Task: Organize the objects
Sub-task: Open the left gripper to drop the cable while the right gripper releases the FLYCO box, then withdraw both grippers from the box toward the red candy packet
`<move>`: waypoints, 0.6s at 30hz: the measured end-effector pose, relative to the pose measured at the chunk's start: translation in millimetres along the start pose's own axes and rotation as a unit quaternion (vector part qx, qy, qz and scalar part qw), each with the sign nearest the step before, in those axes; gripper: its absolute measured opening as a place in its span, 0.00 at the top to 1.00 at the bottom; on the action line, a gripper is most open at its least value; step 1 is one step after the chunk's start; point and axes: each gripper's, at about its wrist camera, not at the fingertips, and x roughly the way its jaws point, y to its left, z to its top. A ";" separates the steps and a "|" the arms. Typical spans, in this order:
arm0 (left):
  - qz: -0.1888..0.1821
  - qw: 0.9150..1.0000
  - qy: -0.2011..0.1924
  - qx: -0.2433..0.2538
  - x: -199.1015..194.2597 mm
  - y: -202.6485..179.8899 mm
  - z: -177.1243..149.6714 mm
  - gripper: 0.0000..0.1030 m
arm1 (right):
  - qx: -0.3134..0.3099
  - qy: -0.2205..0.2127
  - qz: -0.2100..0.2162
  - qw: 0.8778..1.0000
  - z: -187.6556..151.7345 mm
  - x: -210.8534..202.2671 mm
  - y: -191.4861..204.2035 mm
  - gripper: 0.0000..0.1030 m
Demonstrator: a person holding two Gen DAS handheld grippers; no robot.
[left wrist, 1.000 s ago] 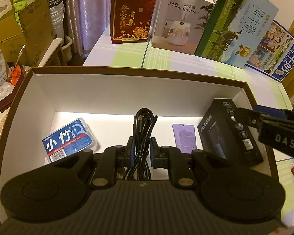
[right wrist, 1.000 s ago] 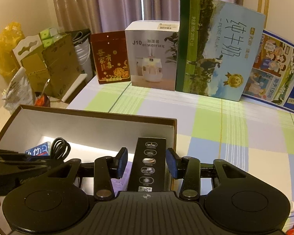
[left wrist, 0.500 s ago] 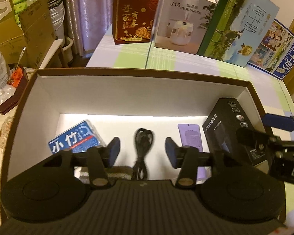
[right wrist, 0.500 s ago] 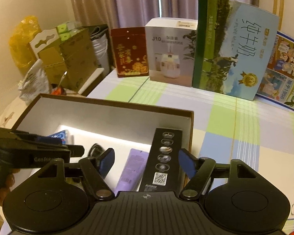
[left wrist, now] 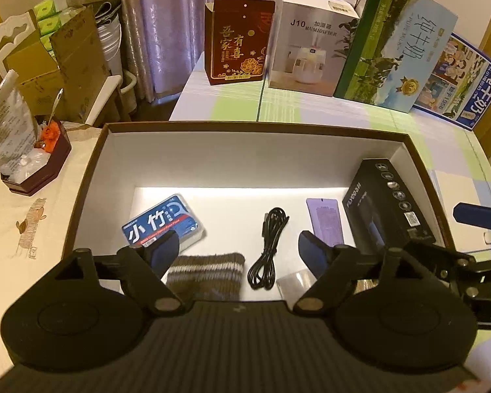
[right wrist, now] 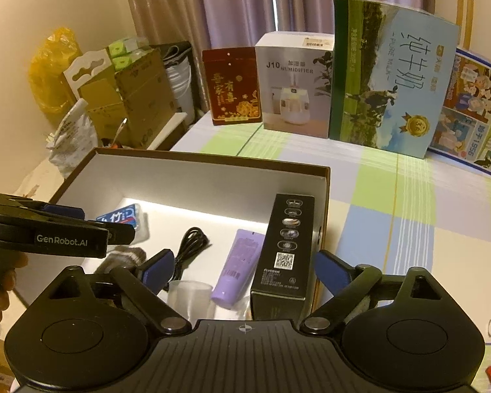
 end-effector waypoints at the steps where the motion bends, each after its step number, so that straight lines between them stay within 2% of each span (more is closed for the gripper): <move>1: 0.000 1.000 0.000 0.000 -3.2 -0.6 -1.4 0.24 | 0.000 0.000 0.000 1.000 -0.8 -2.5 0.7 0.11; 18: -0.003 1.000 -0.008 0.003 -54.3 -14.4 -36.7 0.20 | 0.011 -0.005 0.009 1.000 -23.1 -43.0 6.0 0.09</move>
